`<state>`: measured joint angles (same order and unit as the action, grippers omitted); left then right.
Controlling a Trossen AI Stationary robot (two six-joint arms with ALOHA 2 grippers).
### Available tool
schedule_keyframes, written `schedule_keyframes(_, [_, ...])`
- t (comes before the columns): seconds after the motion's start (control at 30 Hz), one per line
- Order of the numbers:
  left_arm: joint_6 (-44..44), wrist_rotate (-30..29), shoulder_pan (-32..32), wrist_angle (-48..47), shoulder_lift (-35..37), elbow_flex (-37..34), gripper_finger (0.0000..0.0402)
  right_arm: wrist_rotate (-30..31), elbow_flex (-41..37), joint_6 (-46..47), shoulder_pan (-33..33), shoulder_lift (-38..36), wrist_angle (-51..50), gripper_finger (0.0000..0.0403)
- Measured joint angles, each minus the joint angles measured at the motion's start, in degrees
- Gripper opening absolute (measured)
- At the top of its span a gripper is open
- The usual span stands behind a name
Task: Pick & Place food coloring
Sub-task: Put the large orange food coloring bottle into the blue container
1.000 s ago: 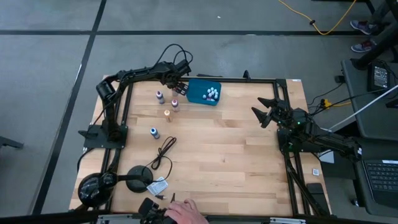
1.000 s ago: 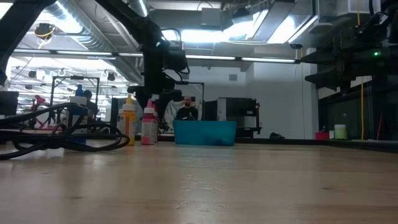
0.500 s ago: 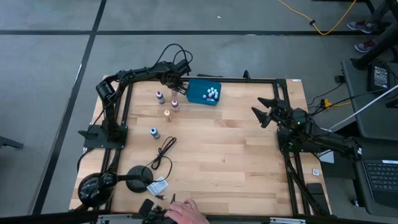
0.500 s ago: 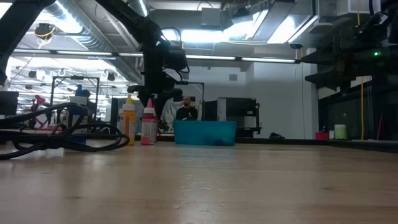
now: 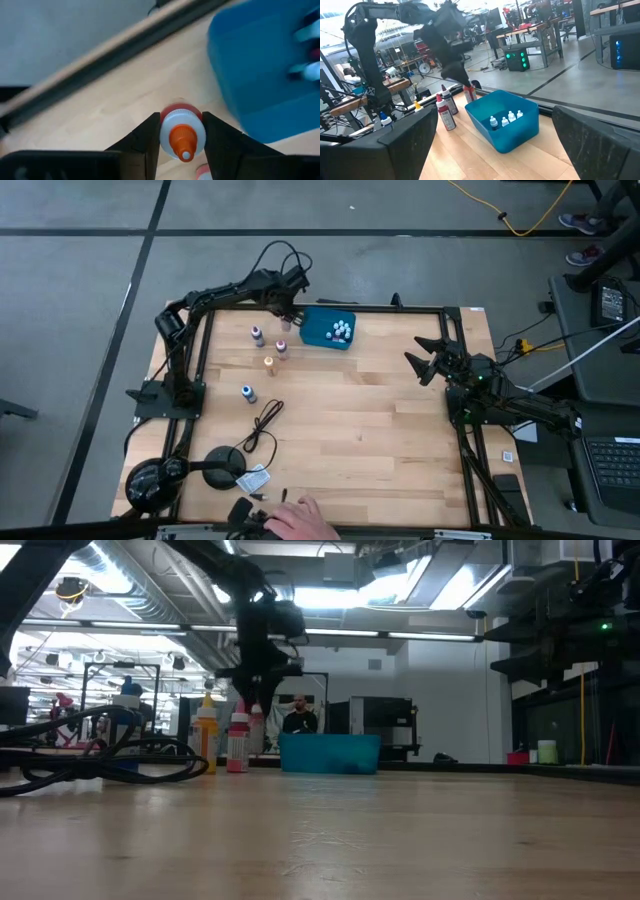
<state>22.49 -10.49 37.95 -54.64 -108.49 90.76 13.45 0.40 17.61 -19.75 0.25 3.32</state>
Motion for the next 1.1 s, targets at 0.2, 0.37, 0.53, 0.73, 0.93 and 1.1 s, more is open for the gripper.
schedule_keyframes(0.2, [-2.6,-2.2,-0.7,-3.0,0.0,9.2,0.0122,0.0,0.0,0.0,0.0,0.0,0.0,0.0392])
schedule_keyframes(0.37, [-4.2,-2.9,-2.4,-3.2,0.0,15.0,0.0121,0.0,0.0,0.0,0.0,0.0,0.0,0.0392])
schedule_keyframes(0.53, [-5.6,-2.9,-4.1,-2.1,0.0,16.6,0.0118,0.0,0.0,0.0,0.0,0.0,0.0,0.0392])
schedule_keyframes(0.73, [-9.2,-2.0,-6.1,1.1,-3.3,16.6,0.012,0.0,0.0,0.1,0.0,0.0,0.0,0.0392])
schedule_keyframes(0.93, [-9.8,-0.1,-6.8,4.8,-7.3,16.6,0.0118,0.0,0.0,0.0,0.0,0.0,0.0,0.0392])
schedule_keyframes(1.1, [-10.8,-0.3,-6.9,7.6,-10.3,16.6,0.012,0.0,0.0,0.0,0.0,0.0,0.0,0.0392])
